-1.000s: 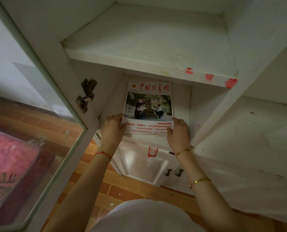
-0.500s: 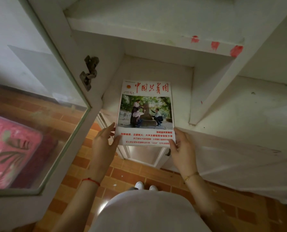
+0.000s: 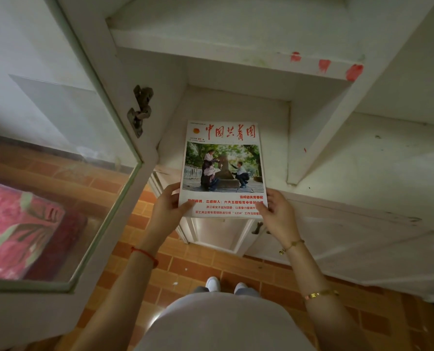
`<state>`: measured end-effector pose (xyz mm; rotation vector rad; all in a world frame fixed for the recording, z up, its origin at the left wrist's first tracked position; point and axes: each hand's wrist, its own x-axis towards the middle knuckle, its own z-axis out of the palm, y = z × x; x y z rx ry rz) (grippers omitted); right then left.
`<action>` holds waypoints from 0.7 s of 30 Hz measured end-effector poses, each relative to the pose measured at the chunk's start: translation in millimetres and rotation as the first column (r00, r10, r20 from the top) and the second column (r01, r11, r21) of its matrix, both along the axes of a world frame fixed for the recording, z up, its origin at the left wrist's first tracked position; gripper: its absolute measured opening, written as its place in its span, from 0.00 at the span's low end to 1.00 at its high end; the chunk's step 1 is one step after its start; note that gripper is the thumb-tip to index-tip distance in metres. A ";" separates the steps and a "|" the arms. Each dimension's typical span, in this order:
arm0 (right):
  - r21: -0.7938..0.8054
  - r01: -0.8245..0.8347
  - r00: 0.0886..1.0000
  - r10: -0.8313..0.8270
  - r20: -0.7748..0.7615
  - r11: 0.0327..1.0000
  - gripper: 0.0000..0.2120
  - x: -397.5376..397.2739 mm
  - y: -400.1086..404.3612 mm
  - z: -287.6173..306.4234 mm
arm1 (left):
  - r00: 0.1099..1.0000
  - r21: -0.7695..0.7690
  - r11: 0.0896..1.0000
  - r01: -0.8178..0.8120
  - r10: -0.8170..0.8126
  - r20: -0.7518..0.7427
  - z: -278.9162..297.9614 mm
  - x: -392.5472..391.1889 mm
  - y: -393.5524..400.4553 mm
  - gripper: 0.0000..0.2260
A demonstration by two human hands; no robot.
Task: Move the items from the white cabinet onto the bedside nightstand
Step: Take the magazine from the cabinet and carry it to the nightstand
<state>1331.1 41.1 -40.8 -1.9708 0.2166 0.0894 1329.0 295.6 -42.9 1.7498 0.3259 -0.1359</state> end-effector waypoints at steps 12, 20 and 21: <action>0.033 -0.067 0.990 0.062 0.125 0.997 0.20 -38.6 -16.4 7.5 | 0.989 -0.156 0.983 -0.102 0.117 0.092 6.3 -56.9 -20.8 0.19; 0.058 -0.239 0.964 0.230 0.131 0.969 0.19 -81.4 -70.5 15.8 | 0.956 -0.136 0.958 -0.254 0.270 0.115 21.2 -139.1 -86.2 0.19; 0.053 -0.267 0.957 0.259 0.128 0.962 0.19 -87.6 -79.6 15.2 | 0.951 -0.139 0.952 -0.272 0.288 0.112 21.7 -152.2 -97.0 0.18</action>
